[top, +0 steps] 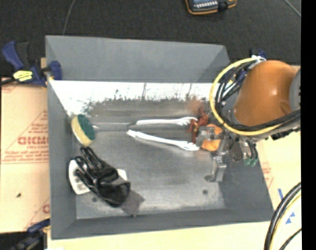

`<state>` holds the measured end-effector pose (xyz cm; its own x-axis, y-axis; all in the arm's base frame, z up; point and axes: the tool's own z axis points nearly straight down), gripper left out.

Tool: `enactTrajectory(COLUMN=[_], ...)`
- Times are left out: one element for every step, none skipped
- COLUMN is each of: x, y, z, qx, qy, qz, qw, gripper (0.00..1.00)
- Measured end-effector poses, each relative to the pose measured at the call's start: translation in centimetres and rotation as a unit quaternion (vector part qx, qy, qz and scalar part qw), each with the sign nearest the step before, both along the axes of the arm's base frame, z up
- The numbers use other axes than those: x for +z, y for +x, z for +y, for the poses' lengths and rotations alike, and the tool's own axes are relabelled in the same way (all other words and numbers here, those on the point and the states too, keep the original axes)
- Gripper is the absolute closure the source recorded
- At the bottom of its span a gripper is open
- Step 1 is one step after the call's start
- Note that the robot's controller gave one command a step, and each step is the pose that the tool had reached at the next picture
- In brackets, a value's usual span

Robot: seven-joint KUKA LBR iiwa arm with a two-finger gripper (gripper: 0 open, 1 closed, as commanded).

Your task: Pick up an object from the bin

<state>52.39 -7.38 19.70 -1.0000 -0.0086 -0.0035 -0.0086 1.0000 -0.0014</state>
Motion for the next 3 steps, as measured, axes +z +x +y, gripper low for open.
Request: enactTrajectory(x=[0.0,-1.3,-0.3], y=[0.0,4.9,10.1], z=[0.0,2.0,4.5], qx=[0.0,-0.031,0.025], qy=[0.0,0.001,-0.001], qz=[0.0,-0.0024,-0.0041], qw=[1.0,0.9995,0.9997], gripper=[0.0,0.0,0.0])
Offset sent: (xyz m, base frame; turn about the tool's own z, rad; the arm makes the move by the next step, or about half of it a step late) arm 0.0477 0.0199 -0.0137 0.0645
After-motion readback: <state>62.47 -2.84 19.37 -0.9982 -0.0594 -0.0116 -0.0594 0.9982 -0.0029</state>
